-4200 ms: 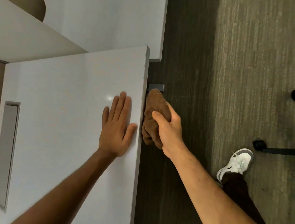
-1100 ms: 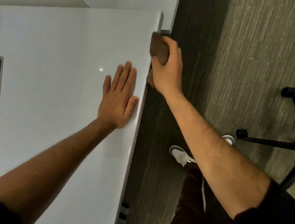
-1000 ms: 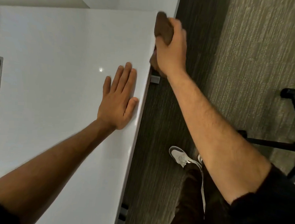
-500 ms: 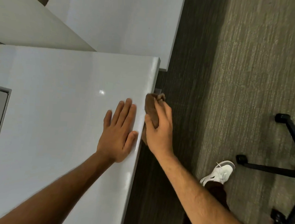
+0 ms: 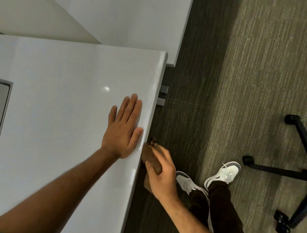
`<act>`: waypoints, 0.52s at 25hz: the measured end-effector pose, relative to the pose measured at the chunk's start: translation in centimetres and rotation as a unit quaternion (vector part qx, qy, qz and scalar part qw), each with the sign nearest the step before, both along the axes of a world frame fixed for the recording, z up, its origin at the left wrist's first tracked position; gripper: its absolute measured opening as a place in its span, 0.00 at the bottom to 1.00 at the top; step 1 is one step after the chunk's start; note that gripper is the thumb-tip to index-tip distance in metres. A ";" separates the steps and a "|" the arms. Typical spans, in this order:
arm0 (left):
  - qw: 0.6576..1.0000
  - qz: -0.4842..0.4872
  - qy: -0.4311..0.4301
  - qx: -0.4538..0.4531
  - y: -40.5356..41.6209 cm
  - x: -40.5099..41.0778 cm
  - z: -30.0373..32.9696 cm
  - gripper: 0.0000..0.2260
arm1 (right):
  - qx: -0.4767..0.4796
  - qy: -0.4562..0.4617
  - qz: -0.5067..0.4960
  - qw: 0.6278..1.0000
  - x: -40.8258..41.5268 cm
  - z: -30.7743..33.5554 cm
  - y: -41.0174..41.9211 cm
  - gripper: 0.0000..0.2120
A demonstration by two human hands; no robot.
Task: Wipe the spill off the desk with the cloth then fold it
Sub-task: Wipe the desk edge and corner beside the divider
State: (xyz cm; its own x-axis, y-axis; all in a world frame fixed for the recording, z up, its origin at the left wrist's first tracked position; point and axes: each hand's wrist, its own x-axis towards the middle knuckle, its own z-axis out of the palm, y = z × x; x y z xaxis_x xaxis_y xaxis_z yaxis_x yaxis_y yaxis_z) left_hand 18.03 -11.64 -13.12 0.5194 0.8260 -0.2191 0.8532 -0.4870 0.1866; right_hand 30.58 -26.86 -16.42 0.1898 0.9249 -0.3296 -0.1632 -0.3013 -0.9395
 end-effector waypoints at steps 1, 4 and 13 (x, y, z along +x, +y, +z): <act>1.000 0.001 -0.001 -0.002 0.0 0.0 0.0 0.33 | -0.007 0.012 -0.019 1.000 0.7 0.2 1.4 0.27; 1.000 0.007 -0.002 -0.002 -0.1 0.0 0.2 0.33 | -0.035 0.036 -0.051 0.997 3.5 1.1 6.7 0.23; 0.999 0.027 -0.013 -0.022 0.1 0.0 0.7 0.32 | -0.043 0.058 0.010 0.997 11.8 7.3 16.3 0.14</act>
